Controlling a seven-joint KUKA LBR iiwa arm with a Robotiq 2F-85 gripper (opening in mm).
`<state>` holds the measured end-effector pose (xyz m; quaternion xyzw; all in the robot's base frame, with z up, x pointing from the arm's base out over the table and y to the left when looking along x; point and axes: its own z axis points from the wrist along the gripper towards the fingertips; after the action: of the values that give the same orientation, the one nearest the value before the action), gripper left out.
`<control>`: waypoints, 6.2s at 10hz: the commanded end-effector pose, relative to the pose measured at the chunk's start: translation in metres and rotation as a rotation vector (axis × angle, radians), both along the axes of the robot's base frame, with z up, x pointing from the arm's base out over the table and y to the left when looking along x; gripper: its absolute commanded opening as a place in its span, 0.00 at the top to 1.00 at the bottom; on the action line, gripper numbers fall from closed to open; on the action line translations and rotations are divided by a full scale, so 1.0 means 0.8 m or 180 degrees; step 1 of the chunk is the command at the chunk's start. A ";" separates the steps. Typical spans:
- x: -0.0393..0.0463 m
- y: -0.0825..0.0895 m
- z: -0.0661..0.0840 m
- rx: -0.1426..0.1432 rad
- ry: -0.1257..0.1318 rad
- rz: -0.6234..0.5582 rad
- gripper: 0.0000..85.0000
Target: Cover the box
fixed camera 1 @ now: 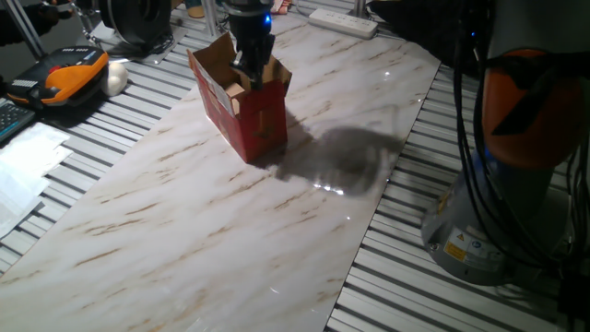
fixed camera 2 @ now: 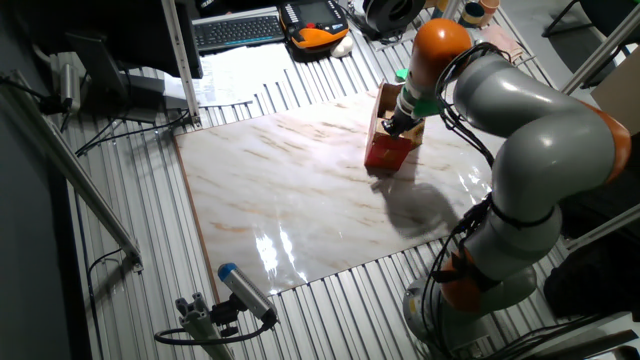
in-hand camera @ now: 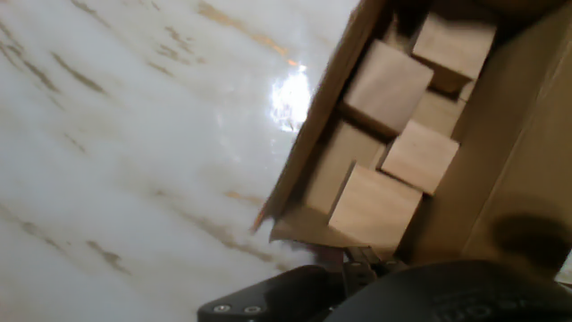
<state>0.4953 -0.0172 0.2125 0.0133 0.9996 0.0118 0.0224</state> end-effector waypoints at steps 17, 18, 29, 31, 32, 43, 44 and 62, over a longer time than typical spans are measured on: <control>0.029 -0.020 -0.058 0.0123 -0.0074 0.0178 1.00; 0.030 -0.021 -0.051 0.0104 -0.0059 0.0191 1.00; 0.020 -0.023 0.044 0.0191 0.0139 -0.0005 1.00; 0.020 -0.023 0.044 0.0158 0.0085 -0.0195 1.00; 0.020 -0.023 0.044 0.0123 0.0045 -0.0313 1.00; 0.131 -0.118 0.080 0.0171 0.0256 -0.0253 1.00; 0.148 -0.130 0.083 0.0178 0.0281 -0.0263 1.00; 0.223 -0.159 0.046 0.0063 -0.0308 -0.0713 1.00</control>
<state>0.6737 -0.1437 0.2488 0.1250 0.9894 0.0182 0.0719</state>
